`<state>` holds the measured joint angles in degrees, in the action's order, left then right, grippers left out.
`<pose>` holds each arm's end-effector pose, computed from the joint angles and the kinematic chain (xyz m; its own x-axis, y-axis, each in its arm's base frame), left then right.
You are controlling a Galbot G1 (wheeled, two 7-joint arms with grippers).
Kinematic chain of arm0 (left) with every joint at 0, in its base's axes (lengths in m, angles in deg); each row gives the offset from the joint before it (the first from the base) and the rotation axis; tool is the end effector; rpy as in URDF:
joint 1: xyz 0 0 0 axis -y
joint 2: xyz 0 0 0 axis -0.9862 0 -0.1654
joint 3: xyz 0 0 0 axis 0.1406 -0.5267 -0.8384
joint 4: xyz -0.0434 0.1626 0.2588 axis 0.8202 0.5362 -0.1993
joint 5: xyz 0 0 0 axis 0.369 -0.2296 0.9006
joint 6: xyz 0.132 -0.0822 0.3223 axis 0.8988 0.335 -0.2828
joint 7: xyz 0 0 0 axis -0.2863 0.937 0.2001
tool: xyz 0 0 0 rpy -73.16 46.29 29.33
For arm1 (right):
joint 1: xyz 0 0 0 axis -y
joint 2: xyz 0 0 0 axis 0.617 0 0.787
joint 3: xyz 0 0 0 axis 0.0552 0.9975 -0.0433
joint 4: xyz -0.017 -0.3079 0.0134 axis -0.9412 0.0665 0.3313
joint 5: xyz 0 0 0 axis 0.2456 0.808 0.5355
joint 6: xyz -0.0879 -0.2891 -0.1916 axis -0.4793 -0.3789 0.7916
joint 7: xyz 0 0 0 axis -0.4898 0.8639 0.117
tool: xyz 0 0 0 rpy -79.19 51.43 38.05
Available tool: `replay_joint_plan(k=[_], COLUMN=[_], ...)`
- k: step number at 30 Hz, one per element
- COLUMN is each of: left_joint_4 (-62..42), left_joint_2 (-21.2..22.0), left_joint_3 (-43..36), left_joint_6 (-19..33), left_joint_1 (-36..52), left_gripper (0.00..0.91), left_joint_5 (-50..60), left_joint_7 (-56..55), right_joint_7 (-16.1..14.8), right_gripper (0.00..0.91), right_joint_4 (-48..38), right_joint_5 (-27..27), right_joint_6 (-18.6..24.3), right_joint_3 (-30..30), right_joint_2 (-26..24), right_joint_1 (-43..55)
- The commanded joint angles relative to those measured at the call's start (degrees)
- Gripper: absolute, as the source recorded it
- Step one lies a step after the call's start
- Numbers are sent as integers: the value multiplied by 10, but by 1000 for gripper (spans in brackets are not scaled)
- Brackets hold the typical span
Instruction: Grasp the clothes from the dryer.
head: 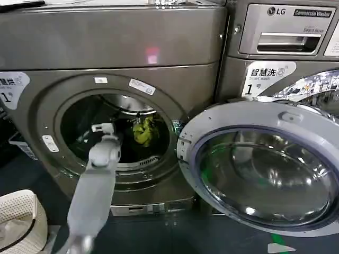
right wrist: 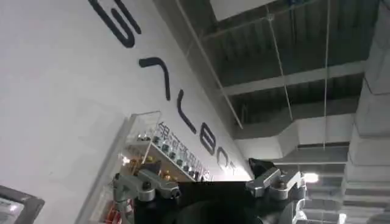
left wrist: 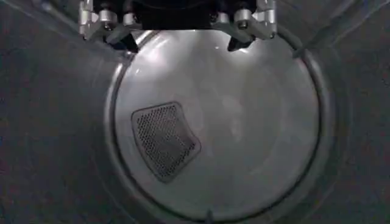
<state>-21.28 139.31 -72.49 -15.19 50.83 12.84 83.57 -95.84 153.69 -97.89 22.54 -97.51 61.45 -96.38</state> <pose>0.6220 0.0232 -0.1449 -0.8264 0.3001 0.4765 0.4366 0.8758 0.2056 -0.0804 -0.3226 0.1197 -0.4673 0.6028 -0.6467 0.8591 0.4823 -0.1712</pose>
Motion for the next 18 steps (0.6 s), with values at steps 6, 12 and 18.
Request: replay_joint_plan(k=[6,12,18], left_joint_4=[-141,-181,-205], left_joint_2=[-18,-18,-23], left_joint_3=[-206,-265,-306], left_joint_6=[101,167,205], left_joint_1=[105,122,140], left_gripper=[907,907,907], left_joint_5=[130,205,316], left_joint_7=[268,338,341], right_joint_7=[-1,-3,-4], right_gripper=[907,907,907], right_joint_4=[-6,-10,-9], right_joint_5=[4,8,13], right_joint_6=[2,4,5], right_joint_3=[3,4,13], right_joint_2=[-5,-7,-7], right_joint_1=[2,2,11])
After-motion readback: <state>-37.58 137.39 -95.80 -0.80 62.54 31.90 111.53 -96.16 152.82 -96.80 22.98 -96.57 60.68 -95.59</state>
